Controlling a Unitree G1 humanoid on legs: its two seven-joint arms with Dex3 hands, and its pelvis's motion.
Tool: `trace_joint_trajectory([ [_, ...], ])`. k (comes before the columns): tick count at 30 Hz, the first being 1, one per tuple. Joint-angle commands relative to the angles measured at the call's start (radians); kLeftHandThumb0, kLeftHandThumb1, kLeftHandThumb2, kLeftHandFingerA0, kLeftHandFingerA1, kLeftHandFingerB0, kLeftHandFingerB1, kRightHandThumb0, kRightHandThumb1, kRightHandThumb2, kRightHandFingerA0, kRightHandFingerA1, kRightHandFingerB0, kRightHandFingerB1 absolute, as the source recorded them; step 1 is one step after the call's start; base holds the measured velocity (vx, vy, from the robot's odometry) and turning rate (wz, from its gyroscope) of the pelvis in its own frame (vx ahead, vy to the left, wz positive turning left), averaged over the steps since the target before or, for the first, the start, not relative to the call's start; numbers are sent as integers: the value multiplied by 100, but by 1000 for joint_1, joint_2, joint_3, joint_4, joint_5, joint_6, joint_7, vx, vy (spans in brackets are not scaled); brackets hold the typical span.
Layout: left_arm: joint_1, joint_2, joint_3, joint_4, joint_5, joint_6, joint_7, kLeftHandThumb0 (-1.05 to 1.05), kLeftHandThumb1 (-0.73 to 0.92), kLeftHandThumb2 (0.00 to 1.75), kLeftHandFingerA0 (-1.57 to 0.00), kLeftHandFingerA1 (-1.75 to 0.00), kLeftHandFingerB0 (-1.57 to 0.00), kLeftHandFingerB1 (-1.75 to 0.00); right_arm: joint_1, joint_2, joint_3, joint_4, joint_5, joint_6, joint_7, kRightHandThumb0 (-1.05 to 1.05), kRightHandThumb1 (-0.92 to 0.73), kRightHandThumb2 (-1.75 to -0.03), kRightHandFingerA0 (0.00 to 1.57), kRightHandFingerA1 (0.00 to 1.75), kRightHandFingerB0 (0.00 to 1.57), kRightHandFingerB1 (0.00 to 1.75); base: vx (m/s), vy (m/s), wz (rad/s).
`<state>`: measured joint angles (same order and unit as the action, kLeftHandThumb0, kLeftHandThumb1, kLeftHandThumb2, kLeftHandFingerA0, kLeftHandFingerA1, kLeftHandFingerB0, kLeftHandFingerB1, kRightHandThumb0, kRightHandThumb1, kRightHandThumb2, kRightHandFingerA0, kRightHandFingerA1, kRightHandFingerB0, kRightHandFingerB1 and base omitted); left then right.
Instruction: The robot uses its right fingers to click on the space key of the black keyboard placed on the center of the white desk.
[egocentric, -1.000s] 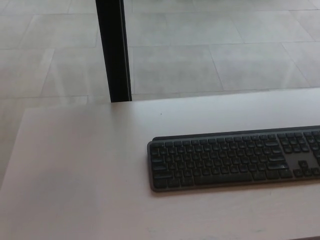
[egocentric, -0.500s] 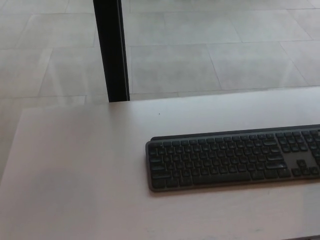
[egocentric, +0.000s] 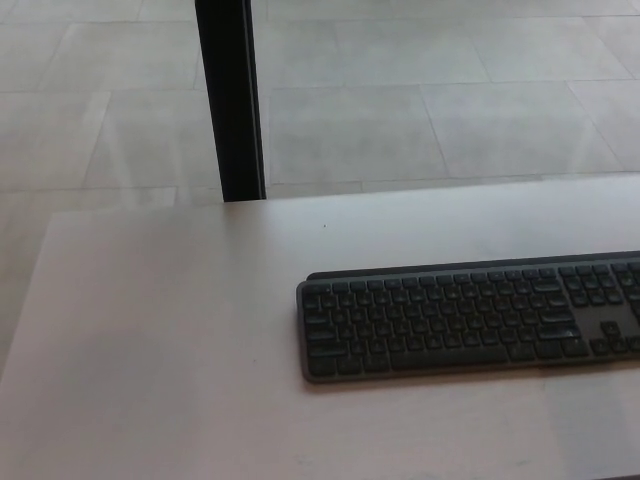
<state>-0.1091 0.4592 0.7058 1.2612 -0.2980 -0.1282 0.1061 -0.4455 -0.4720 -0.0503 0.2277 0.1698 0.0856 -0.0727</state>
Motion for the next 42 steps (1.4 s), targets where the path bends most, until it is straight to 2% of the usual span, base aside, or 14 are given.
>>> trace_joint_trajectory([
  [1, 3, 24, -9, 4, -9, -30, 21, -44, 41, 86, -83, -92, -77, -72, 36, -26, 129, 38, -197, -94, 59, -32, -54, -58, 84, 138, 69, 45, 0, 0, 0],
  [2, 3, 24, -9, 4, -10, -29, 20, -44, 52, 55, -85, -98, -83, -59, 41, -28, 139, 36, -205, -96, 62, -33, -54, -58, 83, 141, 68, 45, 0, 0, 0],
  [7, 4, 21, -12, 6, -14, -28, 22, -42, 52, 55, -82, -88, -78, -58, 71, -35, 225, 45, -287, -125, 57, -36, -45, -83, 91, 113, 59, 59, 0, 0, 0],
  [8, 4, 19, -9, 5, -17, -29, 19, -42, 41, 86, -81, -90, -74, -71, 73, -28, 235, 54, -291, -132, 54, -30, -54, -58, 83, 135, 68, 45, 0, 0, 0],
  [9, 5, 20, -13, 4, -14, -32, 21, -44, 52, 55, -86, -95, -83, -59, 72, -25, 263, 65, -330, -137, 32, -39, -45, -83, 92, 115, 62, 60, 0, 0, 0],
  [11, 5, 21, -17, 5, -9, -32, 21, -43, 42, 86, -83, -91, -75, -72, 73, -31, 299, 93, -369, -189, 25, -33, -44, -84, 92, 108, 59, 60, 0, 0, 0],
  [12, 2, 20, -9, 7, -19, -31, 19, -43, 51, 55, -83, -90, -82, -60, 75, -24, 310, 110, -374, -205, 22, -32, -43, -81, 95, 110, 61, 61, 0, 0, 0],
  [13, 1, 19, -7, 6, -22, -28, 19, -44, 41, 86, -82, -90, -77, -72, 76, -22, 326, 122, -386, -213, 21, -33, -45, -83, 95, 110, 59, 60, 0, 0, 0],
  [16, 6, 19, -8, 4, -21, -30, 13, -41, 52, 55, -81, -87, -81, -60, 72, -34, 396, 138, -474, -197, -4, -37, -46, -84, 99, 113, 62, 60, 0, 0, 0],
  [19, 12, 18, -20, 1, -9, -32, 13, -44, 41, 87, -81, -89, -74, -71, 70, -32, 430, 155, -504, -215, -16, -29, -55, -57, 96, 127, 71, 45, 0, 0, 0],
  [23, 8, 19, -3, 5, -28, -29, 5, -41, 52, 55, -82, -88, -80, -59, 62, -4, 478, 210, -531, -246, -40, -26, -56, -60, 91, 152, 70, 48, 0, 0, 0],
  [37, 8, 10, 3, 0, -36, -29, 9, -40, 52, 55, -80, -90, -82, -60, -3, 53, 540, 328, -621, -224, -80, -29, -58, -57, 88, 142, 68, 45, 0, 0, 0],
  [38, 8, 10, -1, 1, -34, -29, 13, -43, 41, 86, -81, -92, -76, -73, -15, 60, 542, 345, -630, -227, -86, -28, -57, -57, 90, 138, 69, 45, 0, 0, 0],
  [42, 9, 13, -10, 2, -35, -27, 10, -40, 53, 55, -79, -95, -80, -60, -35, 75, 539, 374, -652, -222, -81, -30, -59, -57, 87, 141, 67, 44, 0, 0, 0],
])
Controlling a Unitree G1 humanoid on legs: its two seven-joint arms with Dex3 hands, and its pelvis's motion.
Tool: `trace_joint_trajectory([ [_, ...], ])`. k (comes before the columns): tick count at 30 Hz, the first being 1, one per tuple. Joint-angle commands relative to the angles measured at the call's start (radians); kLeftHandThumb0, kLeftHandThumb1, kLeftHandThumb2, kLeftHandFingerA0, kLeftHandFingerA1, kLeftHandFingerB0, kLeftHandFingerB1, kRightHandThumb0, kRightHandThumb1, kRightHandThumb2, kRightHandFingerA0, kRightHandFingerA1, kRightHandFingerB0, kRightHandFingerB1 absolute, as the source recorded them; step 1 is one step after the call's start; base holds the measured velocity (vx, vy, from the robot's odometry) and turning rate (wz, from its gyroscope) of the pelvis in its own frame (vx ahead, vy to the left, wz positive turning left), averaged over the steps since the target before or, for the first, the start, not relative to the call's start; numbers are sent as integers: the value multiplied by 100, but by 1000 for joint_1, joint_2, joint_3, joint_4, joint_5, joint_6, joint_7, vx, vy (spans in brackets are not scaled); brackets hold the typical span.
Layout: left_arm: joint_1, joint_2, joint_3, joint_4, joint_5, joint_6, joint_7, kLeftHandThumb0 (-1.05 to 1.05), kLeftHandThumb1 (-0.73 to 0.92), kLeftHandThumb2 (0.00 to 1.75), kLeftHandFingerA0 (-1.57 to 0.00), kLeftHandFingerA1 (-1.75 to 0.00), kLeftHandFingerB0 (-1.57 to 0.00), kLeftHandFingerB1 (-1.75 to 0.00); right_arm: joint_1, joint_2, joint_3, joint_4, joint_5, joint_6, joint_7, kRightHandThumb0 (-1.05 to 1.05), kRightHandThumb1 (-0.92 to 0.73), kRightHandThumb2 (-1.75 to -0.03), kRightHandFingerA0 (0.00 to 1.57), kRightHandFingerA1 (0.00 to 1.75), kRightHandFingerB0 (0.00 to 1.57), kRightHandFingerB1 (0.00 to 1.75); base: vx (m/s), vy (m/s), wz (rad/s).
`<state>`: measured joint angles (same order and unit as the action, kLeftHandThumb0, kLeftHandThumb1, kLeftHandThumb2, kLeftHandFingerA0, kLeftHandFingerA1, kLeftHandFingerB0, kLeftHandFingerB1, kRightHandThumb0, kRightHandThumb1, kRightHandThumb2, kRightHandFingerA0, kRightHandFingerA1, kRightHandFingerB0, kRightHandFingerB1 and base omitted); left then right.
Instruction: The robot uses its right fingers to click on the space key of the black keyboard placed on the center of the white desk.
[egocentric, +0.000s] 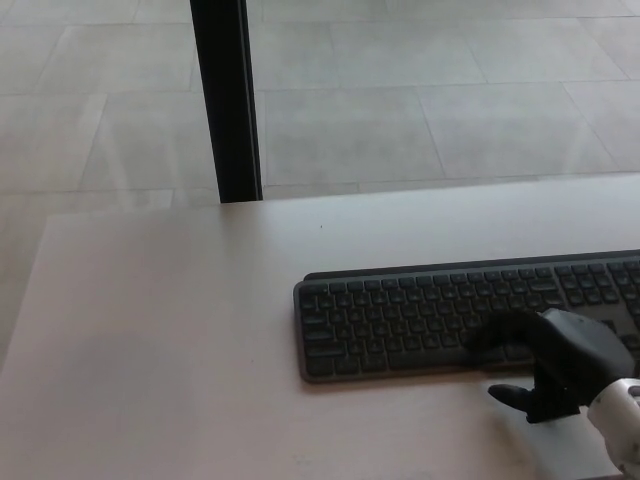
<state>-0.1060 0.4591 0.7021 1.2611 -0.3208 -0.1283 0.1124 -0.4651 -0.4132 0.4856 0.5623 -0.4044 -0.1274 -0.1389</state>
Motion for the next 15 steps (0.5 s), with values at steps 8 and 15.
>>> trace_joint_trajectory([
  [8, 6, 19, -28, 0, -2, -31, 6, -42, 54, 56, -79, -91, -79, -59, -20, 47, -2, 46, -120, -15, -25, -27, -57, -59, 90, 130, 68, 44, 0, 0, 0],
  [15, -1, 24, -30, 5, -11, -26, 8, -42, 53, 56, -83, -90, -79, -58, -13, 50, 34, 53, -188, -53, -41, -29, -58, -57, 85, 147, 70, 46, 0, 0, 0],
])
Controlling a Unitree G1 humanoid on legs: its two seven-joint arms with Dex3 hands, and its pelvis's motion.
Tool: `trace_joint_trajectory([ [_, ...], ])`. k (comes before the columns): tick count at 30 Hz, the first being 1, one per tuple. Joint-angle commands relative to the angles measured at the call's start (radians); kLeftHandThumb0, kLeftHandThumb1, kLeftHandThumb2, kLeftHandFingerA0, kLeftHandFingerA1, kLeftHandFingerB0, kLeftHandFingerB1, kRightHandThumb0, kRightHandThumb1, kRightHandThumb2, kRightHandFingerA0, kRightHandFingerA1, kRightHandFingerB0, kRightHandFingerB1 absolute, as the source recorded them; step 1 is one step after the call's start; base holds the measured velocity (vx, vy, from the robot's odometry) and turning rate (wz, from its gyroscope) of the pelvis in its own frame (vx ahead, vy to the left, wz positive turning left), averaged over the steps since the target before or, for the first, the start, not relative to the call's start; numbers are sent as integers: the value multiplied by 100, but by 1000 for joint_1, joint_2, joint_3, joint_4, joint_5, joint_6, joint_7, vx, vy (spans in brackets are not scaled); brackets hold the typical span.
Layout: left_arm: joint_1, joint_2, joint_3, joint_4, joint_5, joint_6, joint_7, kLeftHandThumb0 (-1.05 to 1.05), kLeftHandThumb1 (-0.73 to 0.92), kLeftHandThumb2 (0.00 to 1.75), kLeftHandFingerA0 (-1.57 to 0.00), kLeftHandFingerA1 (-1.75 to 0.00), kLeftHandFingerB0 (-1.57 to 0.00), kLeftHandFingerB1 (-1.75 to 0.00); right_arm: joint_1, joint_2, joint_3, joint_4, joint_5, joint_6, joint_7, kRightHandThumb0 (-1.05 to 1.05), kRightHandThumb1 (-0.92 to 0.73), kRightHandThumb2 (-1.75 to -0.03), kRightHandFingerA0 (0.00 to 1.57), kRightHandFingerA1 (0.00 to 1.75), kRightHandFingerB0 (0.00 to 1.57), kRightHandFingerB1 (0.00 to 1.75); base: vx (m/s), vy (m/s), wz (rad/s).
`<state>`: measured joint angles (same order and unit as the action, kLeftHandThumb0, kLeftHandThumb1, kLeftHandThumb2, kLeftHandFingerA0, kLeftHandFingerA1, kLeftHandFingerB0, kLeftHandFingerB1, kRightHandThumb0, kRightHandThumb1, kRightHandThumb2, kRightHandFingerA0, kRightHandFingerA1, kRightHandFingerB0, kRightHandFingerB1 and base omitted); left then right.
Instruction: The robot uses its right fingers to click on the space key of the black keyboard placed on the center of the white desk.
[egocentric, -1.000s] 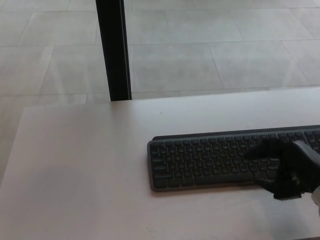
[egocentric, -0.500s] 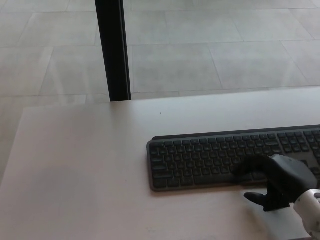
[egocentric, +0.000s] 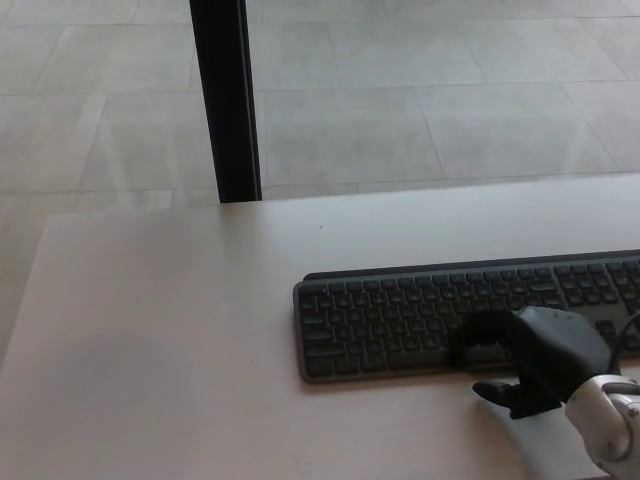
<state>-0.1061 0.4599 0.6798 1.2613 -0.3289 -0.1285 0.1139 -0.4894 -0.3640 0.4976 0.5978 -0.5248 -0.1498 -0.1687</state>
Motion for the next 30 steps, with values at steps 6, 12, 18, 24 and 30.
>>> trace_joint_trajectory([
  [6, -6, 23, -3, 3, -13, -30, 8, -41, 52, 55, -79, -87, -82, -59, 30, -4, 40, 7, -104, -45, -21, -31, -57, -62, 81, 141, 70, 47, 0, 0, 0],
  [12, -13, 21, 1, 2, -20, -26, 17, -42, 51, 55, -83, -89, -84, -59, 26, -9, 44, 30, -130, -51, -33, -31, -57, -62, 80, 156, 70, 49, 0, 0, 0],
  [18, -15, 23, -10, 1, -8, -34, 20, -41, 52, 55, -82, -90, -82, -58, 20, -11, 46, 47, -146, -44, -16, -33, -59, -62, 76, 156, 68, 47, 0, 0, 0],
  [24, -22, 21, -8, 0, -16, -38, 7, -40, 52, 55, -80, -87, -83, -60, 22, -20, 63, 67, -178, -45, -25, -33, -59, -62, 78, 154, 68, 47, 0, 0, 0],
  [30, -28, 27, -19, 1, -4, -39, 5, -43, 53, 55, -78, -90, -83, -60, 34, -11, 83, 96, -202, -37, -41, -32, -60, -62, 77, 150, 68, 46, 0, 0, 0],
])
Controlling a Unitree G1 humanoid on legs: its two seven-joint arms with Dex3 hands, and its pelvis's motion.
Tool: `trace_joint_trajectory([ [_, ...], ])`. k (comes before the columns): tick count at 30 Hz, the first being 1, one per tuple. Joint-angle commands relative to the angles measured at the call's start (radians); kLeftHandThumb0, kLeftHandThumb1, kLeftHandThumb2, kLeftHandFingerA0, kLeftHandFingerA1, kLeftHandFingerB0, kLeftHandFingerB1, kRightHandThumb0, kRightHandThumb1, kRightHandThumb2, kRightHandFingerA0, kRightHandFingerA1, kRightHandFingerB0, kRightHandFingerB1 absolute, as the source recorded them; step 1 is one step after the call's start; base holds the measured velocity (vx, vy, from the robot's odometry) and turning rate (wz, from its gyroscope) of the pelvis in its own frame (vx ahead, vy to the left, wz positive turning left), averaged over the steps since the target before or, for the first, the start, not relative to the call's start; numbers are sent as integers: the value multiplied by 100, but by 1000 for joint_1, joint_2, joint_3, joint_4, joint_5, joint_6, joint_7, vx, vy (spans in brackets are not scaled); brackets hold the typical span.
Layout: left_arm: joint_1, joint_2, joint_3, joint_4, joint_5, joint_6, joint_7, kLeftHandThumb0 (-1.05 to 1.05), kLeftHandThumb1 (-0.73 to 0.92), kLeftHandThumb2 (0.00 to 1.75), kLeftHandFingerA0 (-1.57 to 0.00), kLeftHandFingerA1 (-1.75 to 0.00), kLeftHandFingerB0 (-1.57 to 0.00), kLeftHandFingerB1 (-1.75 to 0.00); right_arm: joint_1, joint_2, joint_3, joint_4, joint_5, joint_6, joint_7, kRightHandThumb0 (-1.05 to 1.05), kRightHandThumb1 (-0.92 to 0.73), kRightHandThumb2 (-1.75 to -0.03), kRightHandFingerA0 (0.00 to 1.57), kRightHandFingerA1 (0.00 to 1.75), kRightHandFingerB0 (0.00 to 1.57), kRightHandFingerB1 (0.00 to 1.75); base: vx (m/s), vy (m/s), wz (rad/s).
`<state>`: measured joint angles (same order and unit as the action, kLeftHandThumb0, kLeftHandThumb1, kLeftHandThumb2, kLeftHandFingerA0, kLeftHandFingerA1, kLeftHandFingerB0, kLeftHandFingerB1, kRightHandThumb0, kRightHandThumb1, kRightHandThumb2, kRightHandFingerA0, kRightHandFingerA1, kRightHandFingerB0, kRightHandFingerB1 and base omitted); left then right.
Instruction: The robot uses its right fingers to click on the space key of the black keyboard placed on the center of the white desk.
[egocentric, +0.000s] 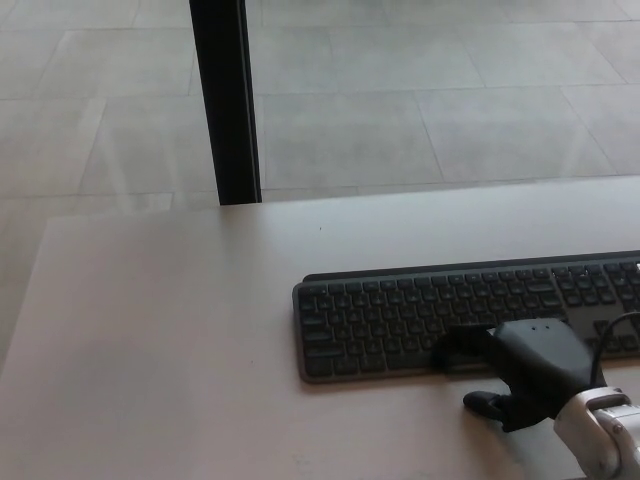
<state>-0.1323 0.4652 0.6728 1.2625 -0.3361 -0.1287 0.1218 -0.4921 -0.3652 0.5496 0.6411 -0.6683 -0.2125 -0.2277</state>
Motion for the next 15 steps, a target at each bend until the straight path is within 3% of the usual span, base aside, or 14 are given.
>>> trace_joint_trajectory([
  [1, -1, 22, -15, 0, 6, -39, -4, -43, 53, 55, -78, -90, -83, -60, 38, -7, 33, 62, -60, 21, 7, -32, -60, -62, 77, 150, 68, 46, 0, 0, 0],
  [15, -21, 24, -8, 4, -15, -28, 9, -41, 52, 55, -79, -86, -82, -60, 63, 8, 90, 97, -111, 40, -21, -33, -60, -60, 77, 134, 66, 44, 0, 0, 0],
])
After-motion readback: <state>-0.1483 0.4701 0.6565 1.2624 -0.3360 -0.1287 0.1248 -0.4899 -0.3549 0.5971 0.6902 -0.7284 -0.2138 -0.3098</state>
